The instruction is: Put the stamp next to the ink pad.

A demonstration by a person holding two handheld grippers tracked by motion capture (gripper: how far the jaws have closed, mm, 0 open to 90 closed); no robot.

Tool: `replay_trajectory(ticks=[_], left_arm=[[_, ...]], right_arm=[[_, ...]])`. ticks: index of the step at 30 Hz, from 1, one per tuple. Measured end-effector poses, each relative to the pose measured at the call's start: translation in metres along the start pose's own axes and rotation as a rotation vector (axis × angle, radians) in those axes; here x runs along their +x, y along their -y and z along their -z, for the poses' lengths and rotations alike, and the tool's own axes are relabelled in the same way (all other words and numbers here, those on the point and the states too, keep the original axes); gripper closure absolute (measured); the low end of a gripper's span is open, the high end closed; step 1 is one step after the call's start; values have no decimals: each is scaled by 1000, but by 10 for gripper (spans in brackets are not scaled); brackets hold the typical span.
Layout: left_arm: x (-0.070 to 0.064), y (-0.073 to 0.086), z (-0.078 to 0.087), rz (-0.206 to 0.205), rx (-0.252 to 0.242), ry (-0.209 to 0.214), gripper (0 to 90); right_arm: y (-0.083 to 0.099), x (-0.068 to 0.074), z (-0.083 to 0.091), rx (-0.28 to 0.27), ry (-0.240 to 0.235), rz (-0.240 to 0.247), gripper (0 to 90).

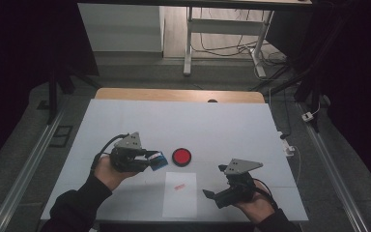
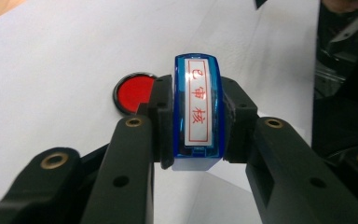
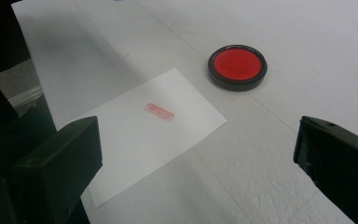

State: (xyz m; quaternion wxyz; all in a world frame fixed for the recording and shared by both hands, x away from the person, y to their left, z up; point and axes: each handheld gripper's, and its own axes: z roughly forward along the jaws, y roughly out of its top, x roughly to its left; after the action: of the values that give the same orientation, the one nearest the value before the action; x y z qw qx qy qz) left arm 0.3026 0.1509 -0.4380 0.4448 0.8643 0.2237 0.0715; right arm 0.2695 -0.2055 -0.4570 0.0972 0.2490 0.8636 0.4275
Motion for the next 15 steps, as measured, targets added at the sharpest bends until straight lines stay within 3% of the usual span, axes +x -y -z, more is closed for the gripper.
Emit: replay_trajectory(ticks=[15], left_arm=[[13,9,2,55,25,-71,697]], right_arm=[[10,0,12,4,15,-18,1]])
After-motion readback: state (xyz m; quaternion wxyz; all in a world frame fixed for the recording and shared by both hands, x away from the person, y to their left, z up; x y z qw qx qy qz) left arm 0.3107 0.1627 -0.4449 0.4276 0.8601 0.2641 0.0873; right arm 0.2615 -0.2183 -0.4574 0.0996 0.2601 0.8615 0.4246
